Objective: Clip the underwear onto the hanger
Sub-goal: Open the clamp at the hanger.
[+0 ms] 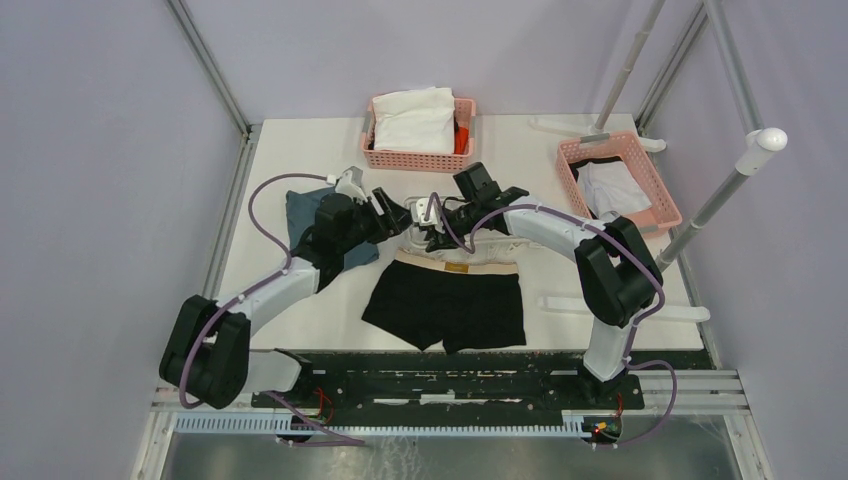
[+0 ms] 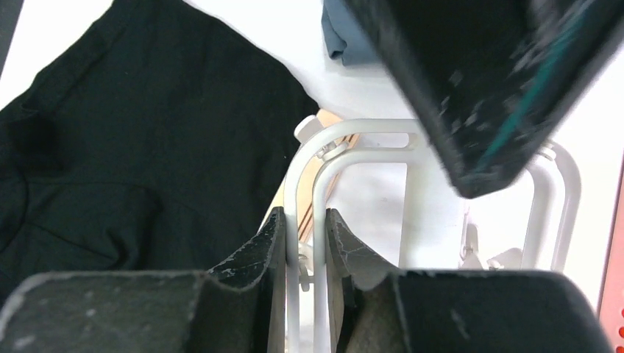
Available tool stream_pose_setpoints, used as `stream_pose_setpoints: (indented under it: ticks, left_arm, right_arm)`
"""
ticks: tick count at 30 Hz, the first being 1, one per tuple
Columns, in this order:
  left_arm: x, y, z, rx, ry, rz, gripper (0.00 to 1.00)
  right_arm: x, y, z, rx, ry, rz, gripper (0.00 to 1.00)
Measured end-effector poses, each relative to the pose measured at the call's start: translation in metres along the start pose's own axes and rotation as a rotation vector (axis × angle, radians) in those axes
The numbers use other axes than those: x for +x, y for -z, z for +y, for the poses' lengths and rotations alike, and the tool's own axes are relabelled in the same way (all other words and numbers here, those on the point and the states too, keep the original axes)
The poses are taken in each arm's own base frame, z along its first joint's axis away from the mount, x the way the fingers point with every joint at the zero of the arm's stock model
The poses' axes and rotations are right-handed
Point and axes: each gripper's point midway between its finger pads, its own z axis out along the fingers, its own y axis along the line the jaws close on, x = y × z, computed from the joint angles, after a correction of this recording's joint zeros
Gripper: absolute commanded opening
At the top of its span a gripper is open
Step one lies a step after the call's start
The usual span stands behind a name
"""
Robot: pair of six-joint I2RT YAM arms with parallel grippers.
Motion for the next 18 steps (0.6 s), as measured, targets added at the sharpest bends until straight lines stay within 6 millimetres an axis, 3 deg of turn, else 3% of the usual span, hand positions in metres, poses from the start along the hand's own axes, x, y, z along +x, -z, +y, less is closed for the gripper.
stream_pose_setpoints:
  ticks: [9,12,18]
  left_arm:
    - [-0.034,0.046,-0.033,0.088,-0.092,-0.165,0.83]
    - [-0.024,0.06,-0.024,0.107,-0.115,-0.203,0.84]
    - [0.014,0.071,0.018,0.088,-0.156,-0.238,0.83]
  right_arm:
    - [0.009,0.013,0.002,-0.004,-0.023,0.034,0.01]
    - [0.008,0.024,0.003,-0.026,-0.024,0.035,0.0]
    - [-0.008,0.053,0.0,-0.047,0.026,0.034,0.01]
